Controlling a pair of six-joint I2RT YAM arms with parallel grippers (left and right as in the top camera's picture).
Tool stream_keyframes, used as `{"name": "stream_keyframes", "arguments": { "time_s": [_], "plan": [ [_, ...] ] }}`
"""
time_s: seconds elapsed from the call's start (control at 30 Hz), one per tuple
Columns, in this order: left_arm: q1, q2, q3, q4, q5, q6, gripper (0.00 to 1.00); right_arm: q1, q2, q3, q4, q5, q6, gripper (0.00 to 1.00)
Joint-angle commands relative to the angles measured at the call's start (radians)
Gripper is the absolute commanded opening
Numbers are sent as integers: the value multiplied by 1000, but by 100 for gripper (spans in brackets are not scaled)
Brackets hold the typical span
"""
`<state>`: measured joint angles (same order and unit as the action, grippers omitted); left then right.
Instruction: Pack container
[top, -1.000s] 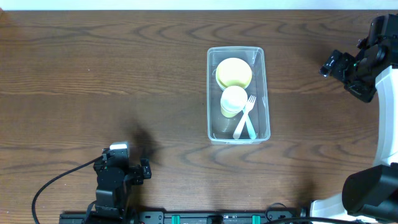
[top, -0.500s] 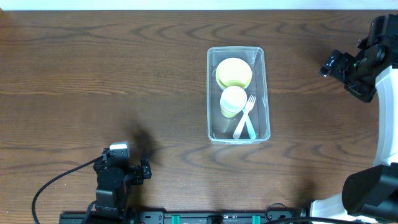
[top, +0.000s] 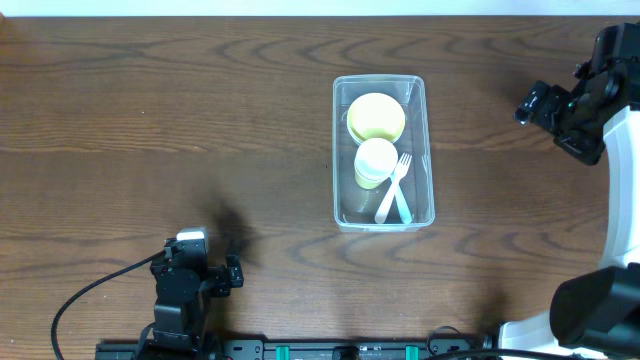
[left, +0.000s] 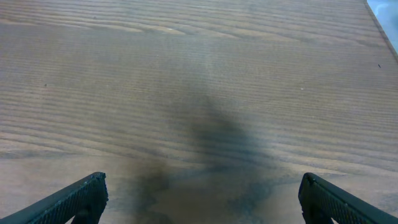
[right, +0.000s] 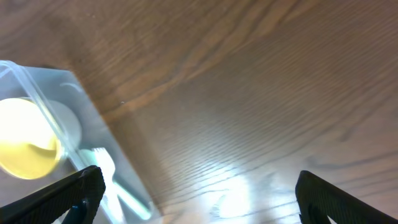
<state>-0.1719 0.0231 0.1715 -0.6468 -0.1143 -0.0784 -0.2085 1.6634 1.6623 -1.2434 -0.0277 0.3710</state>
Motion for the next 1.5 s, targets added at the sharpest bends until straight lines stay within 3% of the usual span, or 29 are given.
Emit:
{"name": "stream_keyframes", "arguments": {
  "time_s": [0.0,0.23,0.33,0.63,0.87,1.13,1.47],
  "plan": [
    [5,-6,-12,-3,2,-8,98,84,-121,-15,12,149,-73,99],
    [5,-6,-12,-3,2,-8,98,316,-386,-187,263,248,-446,99],
    [5,-6,-12,-3,2,-8,98,366,-516,-335,386,248,-519,99],
    [5,-6,-12,-3,2,-8,98,340,-951,-890,639,221,-480,99],
    [5,-6,-11,-3,2,-8,98,338,-1259,-1194,668,195,-480,99],
    [5,-6,-12,-3,2,-8,98,338,-1477,-1390,668,174,-472,99],
    [5,-6,-12,-3,2,-8,98,338,-1521,-1512,692,150,-473,99]
  ]
}}
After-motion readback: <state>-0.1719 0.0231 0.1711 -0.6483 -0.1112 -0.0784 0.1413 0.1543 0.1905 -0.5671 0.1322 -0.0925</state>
